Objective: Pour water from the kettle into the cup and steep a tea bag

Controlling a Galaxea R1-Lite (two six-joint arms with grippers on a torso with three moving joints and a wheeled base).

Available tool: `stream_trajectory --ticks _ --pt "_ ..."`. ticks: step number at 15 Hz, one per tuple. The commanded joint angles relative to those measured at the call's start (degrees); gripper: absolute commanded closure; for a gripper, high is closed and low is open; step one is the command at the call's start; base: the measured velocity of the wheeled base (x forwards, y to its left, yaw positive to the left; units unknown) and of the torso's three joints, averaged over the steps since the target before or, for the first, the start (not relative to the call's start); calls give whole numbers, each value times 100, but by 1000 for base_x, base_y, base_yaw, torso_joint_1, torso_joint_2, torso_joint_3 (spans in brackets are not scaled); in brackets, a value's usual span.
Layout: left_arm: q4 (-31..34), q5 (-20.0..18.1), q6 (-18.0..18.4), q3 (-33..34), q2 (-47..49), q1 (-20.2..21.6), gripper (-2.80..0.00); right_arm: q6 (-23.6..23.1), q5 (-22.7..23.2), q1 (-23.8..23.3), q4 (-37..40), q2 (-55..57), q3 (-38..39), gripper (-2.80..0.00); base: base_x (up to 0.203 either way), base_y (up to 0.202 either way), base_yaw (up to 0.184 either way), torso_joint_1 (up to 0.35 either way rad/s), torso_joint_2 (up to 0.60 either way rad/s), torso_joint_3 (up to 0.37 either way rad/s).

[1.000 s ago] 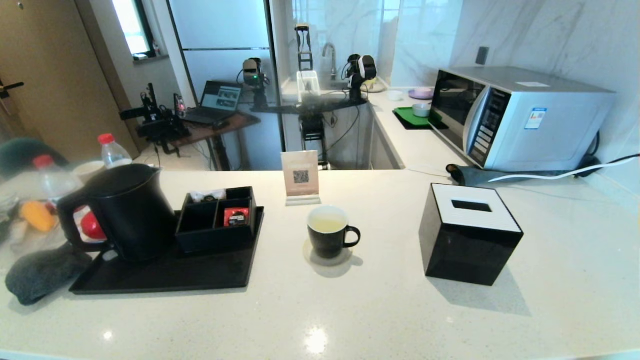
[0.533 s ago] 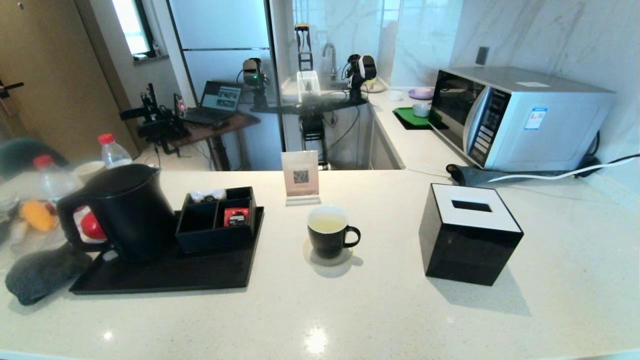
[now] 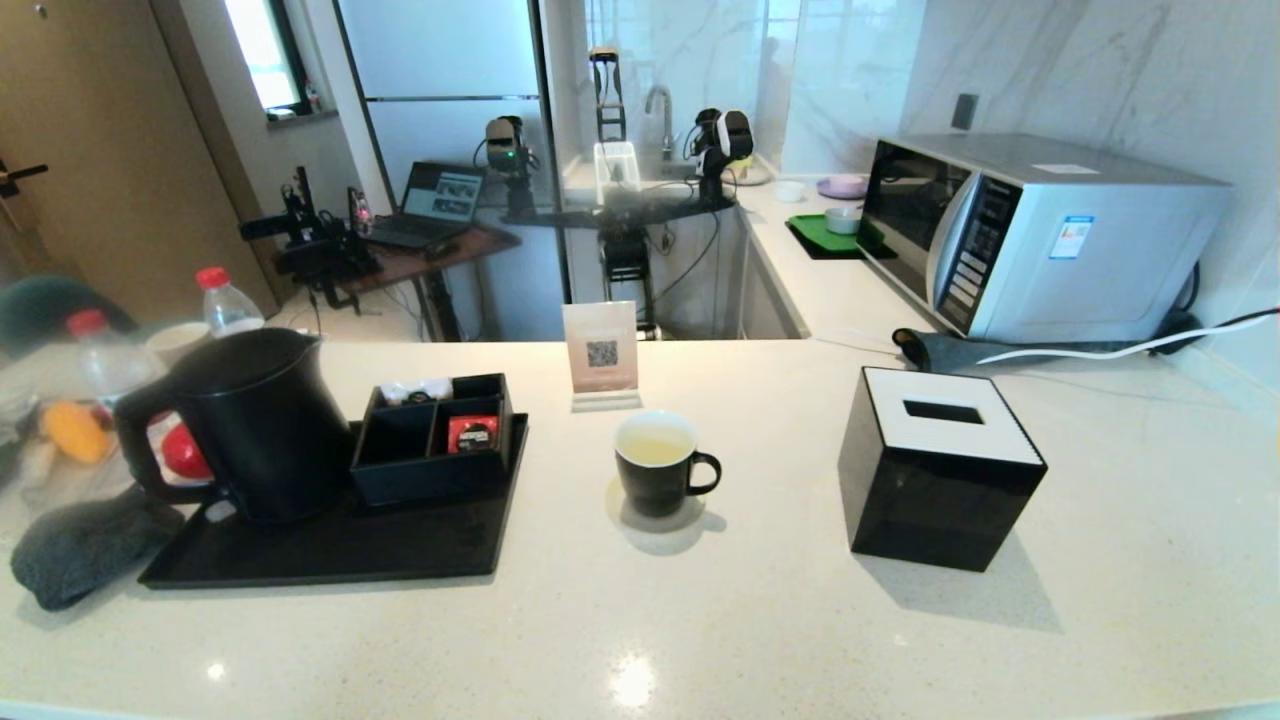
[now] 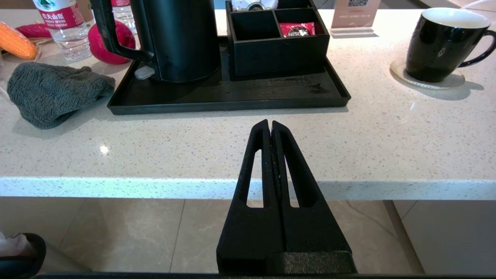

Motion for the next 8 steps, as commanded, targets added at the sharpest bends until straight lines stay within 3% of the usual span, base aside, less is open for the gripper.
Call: stream_trajectory --ticks 1,8 --pt "3 2 -2 0 -2 1 0 -17 2 6 11 -121 2 0 0 0 0 0 0 0" --pt "3 2 -2 0 -2 1 0 27 2 6 -7 -121 2 0 0 0 0 0 0 0"
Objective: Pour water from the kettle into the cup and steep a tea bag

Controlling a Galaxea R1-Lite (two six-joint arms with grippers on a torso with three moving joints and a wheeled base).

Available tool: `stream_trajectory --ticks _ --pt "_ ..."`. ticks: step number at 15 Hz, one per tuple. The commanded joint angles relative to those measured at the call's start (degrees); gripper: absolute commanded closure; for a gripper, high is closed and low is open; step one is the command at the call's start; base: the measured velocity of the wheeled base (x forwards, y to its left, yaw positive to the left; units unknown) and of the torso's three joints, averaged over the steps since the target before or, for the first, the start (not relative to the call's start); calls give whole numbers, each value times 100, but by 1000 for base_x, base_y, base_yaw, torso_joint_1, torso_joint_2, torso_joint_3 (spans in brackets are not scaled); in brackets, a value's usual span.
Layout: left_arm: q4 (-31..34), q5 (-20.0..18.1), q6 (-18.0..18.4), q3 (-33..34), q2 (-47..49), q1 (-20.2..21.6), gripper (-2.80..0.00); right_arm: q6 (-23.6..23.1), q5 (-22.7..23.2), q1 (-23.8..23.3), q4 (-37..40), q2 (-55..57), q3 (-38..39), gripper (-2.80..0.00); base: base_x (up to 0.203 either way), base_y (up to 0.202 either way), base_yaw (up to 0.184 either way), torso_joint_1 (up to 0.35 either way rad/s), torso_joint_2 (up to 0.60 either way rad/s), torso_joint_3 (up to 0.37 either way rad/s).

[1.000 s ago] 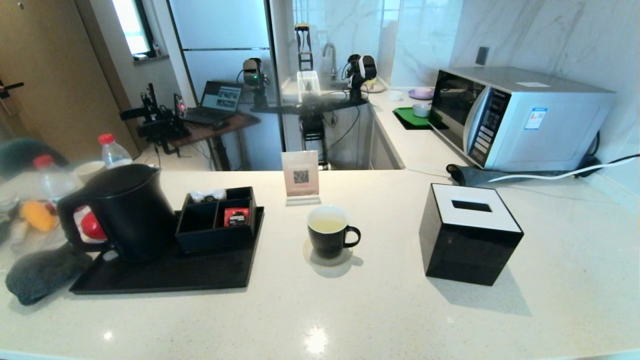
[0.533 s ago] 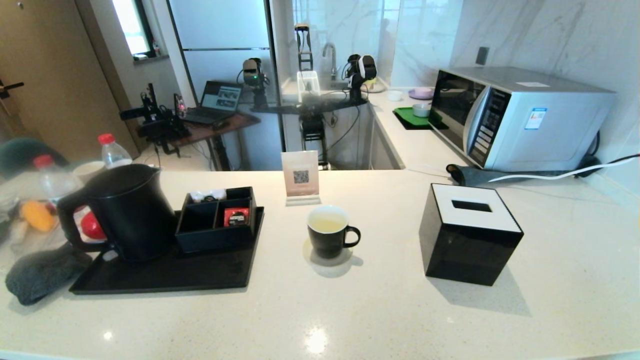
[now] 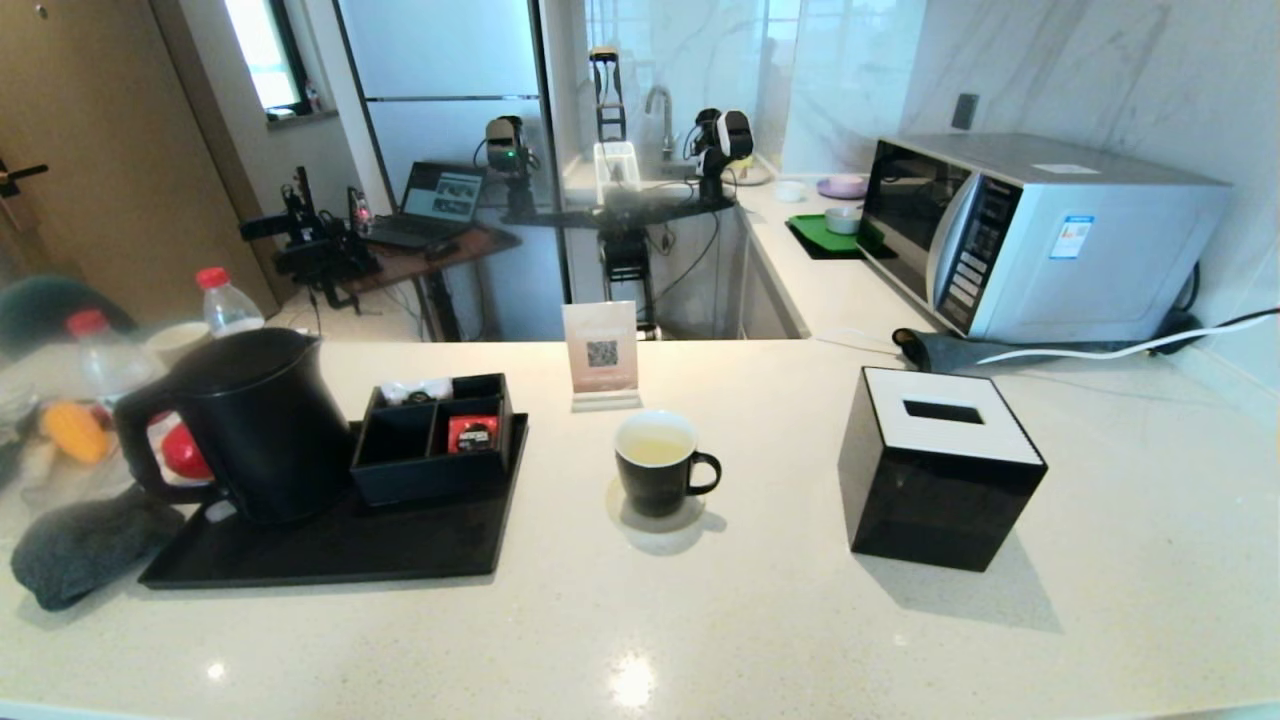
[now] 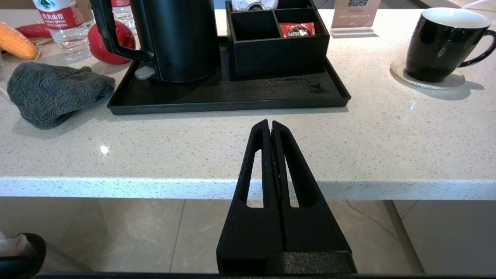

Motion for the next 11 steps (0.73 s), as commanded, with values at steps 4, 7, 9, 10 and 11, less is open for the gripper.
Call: stream_trajectory --ticks 4,7,9,10,11 --pt "4 2 -8 0 -2 1 0 -14 -12 2 5 7 0 0 0 0 0 0 0 0" --pt "4 2 -9 0 -2 1 0 -25 -4 2 10 7 0 0 0 0 0 0 0 0" --pt "4 2 -9 0 -2 1 0 359 -7 2 23 7 0 0 0 0 0 0 0 0" --pt "4 2 0 0 -2 1 0 593 -24 2 23 7 0 0 0 0 0 0 0 0" --pt "4 2 -9 0 -2 1 0 672 -39 2 22 7 0 0 0 0 0 0 0 0"
